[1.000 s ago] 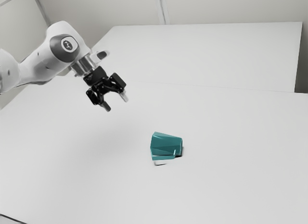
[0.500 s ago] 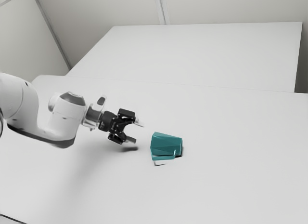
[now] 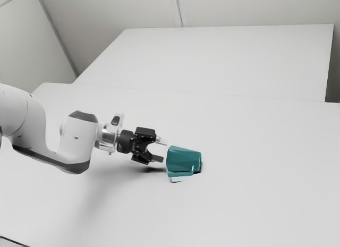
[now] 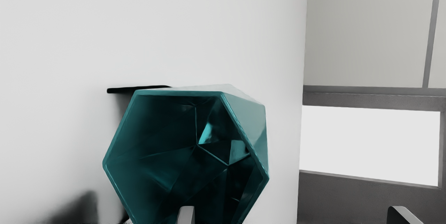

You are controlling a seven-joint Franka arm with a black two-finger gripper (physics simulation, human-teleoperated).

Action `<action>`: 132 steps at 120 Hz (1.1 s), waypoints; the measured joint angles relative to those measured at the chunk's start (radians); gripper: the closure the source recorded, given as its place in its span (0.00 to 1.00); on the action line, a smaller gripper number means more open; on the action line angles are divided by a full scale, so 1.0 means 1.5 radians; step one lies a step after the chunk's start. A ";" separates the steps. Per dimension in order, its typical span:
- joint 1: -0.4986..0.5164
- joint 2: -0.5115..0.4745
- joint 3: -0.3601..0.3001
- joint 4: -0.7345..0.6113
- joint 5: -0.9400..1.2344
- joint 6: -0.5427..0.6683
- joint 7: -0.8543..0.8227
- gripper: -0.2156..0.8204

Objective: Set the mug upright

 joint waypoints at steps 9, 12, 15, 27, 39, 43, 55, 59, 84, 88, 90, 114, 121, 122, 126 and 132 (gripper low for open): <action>-0.011 0.002 -0.001 -0.001 0.002 0.002 0.005 0.21; -0.016 0.003 -0.001 -0.001 0.002 0.004 0.007 0.21; -0.020 0.004 -0.001 0.000 0.002 0.005 0.009 0.21; -0.034 0.005 -0.001 0.002 0.002 0.012 0.012 0.21; -0.054 0.007 -0.001 0.007 -0.001 0.020 0.012 0.21; -0.057 0.007 -0.001 0.008 -0.002 0.022 0.011 0.21; -0.059 0.008 -0.001 0.010 -0.004 0.029 0.010 0.21; -0.059 0.008 -0.002 0.010 -0.005 0.031 0.009 0.23; -0.064 0.010 -0.003 0.010 -0.006 0.048 0.002 0.54; -0.066 0.012 -0.003 0.010 -0.006 0.051 0.001 0.57; -0.067 0.012 -0.004 0.010 -0.006 0.052 0.000 0.58; -0.072 0.018 -0.011 0.010 -0.007 0.067 -0.012 0.68; -0.072 0.018 -0.011 0.010 -0.007 0.069 -0.016 0.72; -0.072 0.018 -0.011 0.010 -0.007 0.069 -0.016 0.73; -0.072 0.018 -0.011 0.010 -0.007 0.070 -0.018 0.75; -0.071 0.018 -0.011 0.010 -0.007 0.072 -0.021 0.79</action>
